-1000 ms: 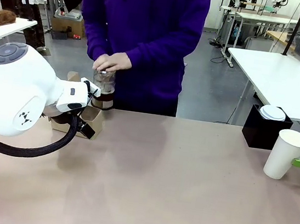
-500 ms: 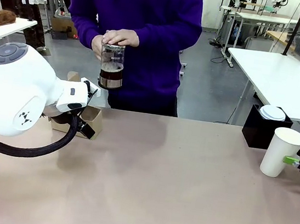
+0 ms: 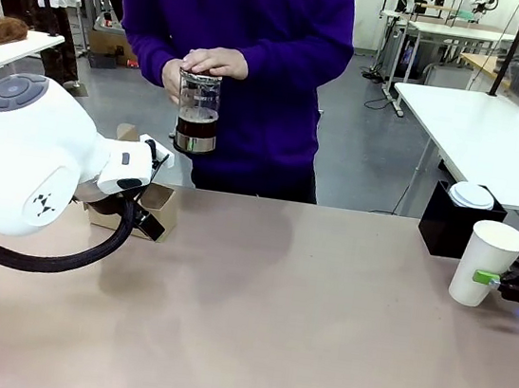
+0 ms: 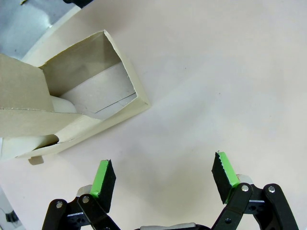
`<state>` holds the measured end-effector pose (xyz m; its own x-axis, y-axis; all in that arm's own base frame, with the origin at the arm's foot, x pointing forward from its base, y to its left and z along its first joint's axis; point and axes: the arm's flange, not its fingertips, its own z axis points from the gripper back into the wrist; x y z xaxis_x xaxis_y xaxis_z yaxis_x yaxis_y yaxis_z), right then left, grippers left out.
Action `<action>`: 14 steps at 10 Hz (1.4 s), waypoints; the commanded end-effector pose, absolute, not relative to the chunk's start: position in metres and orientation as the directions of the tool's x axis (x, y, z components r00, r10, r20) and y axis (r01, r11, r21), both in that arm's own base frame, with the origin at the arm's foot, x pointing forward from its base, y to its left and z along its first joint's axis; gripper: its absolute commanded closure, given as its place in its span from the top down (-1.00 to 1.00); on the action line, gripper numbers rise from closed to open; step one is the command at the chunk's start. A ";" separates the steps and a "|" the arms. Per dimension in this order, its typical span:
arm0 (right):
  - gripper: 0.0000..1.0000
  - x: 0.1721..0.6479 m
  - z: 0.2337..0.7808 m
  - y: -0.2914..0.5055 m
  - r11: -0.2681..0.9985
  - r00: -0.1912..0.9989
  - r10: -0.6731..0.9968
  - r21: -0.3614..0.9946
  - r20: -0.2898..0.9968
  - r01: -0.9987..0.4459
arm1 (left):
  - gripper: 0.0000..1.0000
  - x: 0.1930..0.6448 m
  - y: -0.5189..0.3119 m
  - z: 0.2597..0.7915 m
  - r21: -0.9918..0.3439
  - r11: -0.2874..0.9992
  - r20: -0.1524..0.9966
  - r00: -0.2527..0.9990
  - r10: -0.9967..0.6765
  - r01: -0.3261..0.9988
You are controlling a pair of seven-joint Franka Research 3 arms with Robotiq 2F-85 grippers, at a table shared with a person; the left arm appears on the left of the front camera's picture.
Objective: Pour a drink into a cup and package it in a carrier.
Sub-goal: Pick up the 600 ml Paper Cup and place it in the middle top area of the table.
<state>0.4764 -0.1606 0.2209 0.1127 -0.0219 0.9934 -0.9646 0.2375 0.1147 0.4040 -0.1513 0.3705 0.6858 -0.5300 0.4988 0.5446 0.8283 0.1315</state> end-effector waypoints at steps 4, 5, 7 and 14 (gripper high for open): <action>0.60 0.476 0.221 -0.161 0.238 0.113 -0.022 0.115 0.993 -0.965 | 1.00 0.404 -0.151 0.371 0.131 0.828 0.499 0.686 -0.530 0.545; 0.60 0.476 0.221 -0.161 0.238 0.113 -0.022 0.115 0.993 -0.965 | 1.00 0.404 -0.151 0.371 0.131 0.828 0.499 0.686 -0.530 0.545; 0.60 0.465 0.243 -0.147 0.284 0.111 -0.009 0.109 0.994 -0.953 | 1.00 0.404 -0.151 0.371 0.131 0.828 0.499 0.686 -0.530 0.545; 0.60 0.492 0.339 0.031 0.414 0.066 -0.089 0.097 0.994 -0.905 | 1.00 0.404 -0.151 0.371 0.131 0.828 0.499 0.686 -0.530 0.545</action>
<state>0.4683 0.0116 0.3438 0.0481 -0.0757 0.9960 -0.9242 0.3749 0.0731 0.4039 -0.1515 0.3704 0.6856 -0.5305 0.4985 0.5449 0.8281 0.1317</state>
